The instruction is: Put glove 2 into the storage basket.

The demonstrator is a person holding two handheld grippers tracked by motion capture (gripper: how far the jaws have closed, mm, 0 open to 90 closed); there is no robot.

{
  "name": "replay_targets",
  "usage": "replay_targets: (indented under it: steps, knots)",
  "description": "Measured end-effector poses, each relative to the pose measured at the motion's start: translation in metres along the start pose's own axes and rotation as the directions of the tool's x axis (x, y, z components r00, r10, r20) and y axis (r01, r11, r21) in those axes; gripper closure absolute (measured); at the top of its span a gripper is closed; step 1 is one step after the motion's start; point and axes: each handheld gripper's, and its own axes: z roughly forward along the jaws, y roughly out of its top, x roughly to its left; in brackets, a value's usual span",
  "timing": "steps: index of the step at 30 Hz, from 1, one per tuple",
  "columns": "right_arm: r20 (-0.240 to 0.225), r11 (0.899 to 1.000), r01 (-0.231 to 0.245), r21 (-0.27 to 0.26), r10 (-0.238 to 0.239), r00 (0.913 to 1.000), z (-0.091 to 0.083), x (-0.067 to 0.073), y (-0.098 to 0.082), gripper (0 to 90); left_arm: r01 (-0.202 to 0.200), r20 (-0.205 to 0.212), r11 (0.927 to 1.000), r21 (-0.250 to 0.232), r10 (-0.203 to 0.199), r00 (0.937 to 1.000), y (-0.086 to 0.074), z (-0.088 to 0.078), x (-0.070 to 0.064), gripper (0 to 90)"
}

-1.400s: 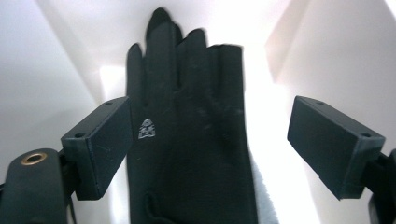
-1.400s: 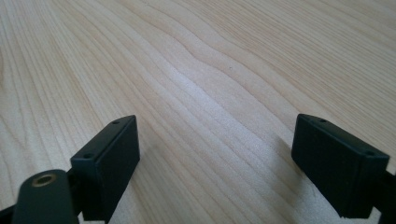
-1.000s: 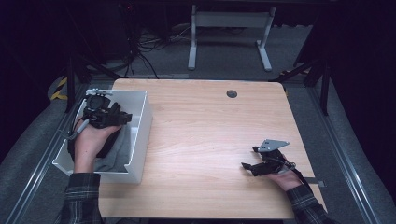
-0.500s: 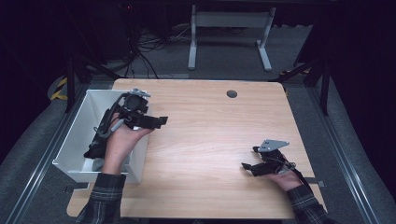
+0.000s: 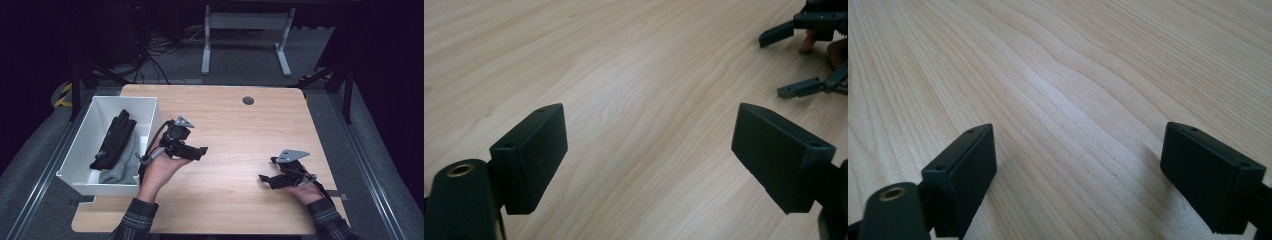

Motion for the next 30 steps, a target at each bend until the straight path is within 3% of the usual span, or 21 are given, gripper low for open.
replay_targets:
  steps: [13, 23, 26, 30]
  knots:
    - [-0.001, 1.000, 0.000, 0.000, 0.000, 1.0000, 0.000, 0.000, 0.000, 15.2, -0.059, 0.017, 0.9979, 0.025, 0.058, 0.9981, -0.037, 0.044, -0.018, 15.5]
    - [-0.003, 1.000, -0.001, 0.000, 0.001, 1.0000, 0.000, 0.000, 0.000, 15.1, -0.135, 0.017, 0.9869, 0.087, 0.134, 0.9908, -0.063, 0.077, -0.032, 15.5]
    - [-0.002, 1.000, -0.001, 0.001, 0.001, 1.0000, 0.000, 0.000, 0.000, 15.1, -0.150, 0.027, 0.9825, 0.110, 0.148, 0.9886, -0.067, 0.081, -0.034, 15.2]
    - [-0.002, 1.000, -0.001, 0.001, 0.001, 1.0000, 0.000, 0.000, 0.000, 15.1, -0.168, 0.001, 0.9800, 0.107, 0.169, 0.9857, -0.073, 0.085, -0.036, 14.4]
